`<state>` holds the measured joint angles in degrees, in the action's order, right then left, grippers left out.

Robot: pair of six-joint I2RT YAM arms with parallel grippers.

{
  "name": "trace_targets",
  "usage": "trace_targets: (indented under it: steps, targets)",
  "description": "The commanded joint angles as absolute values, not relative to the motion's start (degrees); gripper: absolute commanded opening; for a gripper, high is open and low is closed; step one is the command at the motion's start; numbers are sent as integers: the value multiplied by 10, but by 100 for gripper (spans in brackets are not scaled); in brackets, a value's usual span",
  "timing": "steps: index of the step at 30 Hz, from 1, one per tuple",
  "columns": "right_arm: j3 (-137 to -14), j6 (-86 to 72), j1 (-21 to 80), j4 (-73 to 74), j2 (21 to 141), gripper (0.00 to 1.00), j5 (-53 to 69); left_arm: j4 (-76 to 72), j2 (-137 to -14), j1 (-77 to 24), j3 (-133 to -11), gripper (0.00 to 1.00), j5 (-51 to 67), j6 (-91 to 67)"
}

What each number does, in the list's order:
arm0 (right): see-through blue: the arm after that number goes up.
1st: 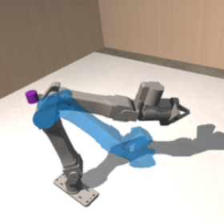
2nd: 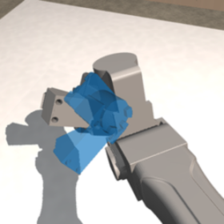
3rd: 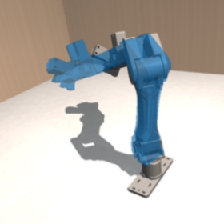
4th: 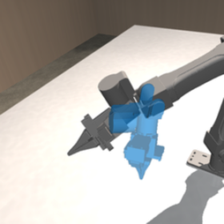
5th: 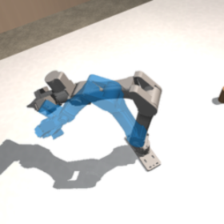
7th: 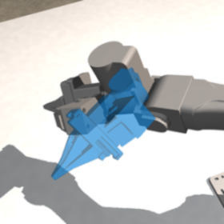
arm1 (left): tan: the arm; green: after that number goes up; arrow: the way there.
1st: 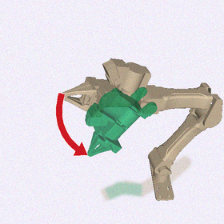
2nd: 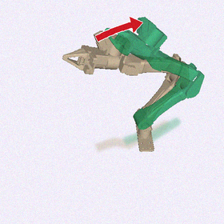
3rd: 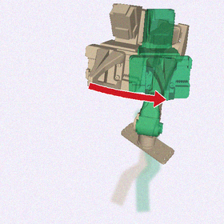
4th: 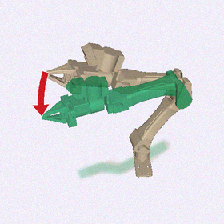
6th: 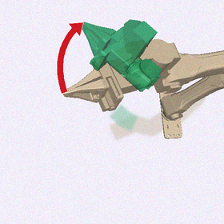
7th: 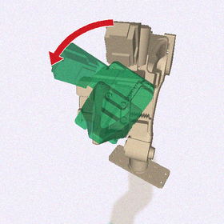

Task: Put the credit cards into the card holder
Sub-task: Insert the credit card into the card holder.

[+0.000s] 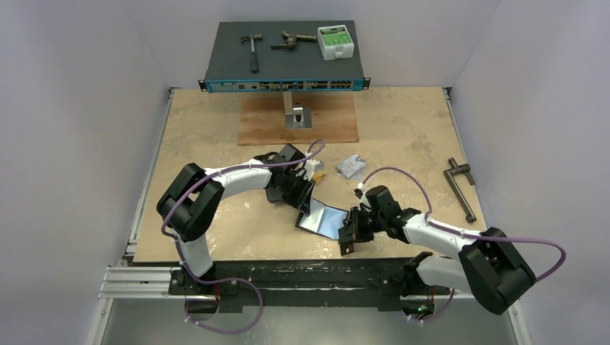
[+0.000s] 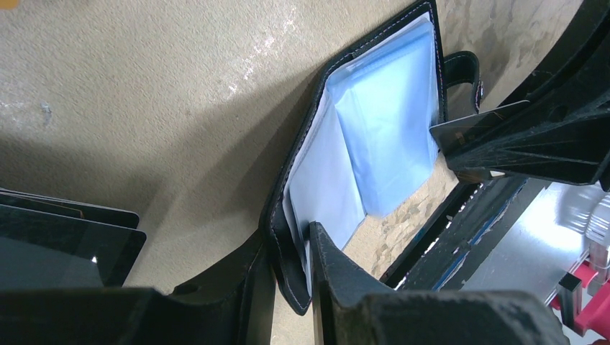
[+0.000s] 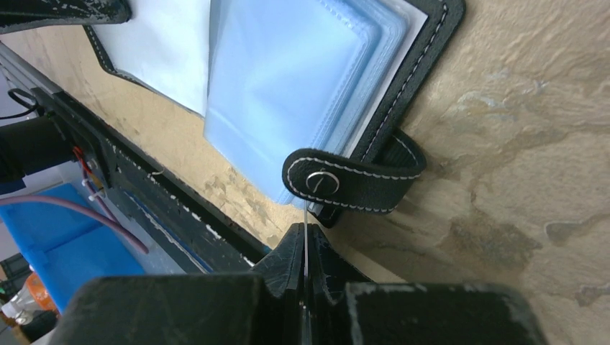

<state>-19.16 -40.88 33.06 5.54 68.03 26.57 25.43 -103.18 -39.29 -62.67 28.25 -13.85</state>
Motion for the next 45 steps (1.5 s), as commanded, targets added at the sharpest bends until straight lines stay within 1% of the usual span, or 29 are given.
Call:
trace_targets:
  steps: [1,31,33,40,42,45]
  targets:
    - [-189,-401,330,85,646,0,264,258,-1013,-392,-649,21,282,-123]
    - [-195,-403,331,46,687,0,267,253,-1014,-392,-647,21,287,-127]
    - [-201,-404,330,44,684,0,270,252,-1014,-392,-647,24,290,-128]
    - [-225,-406,331,41,660,0,278,252,-1003,-392,-649,46,311,-132]
    - [-233,-408,330,32,667,0,284,248,-999,-392,-647,49,322,-137]
    - [-245,-411,335,16,681,0,291,243,-995,-392,-644,50,329,-141]
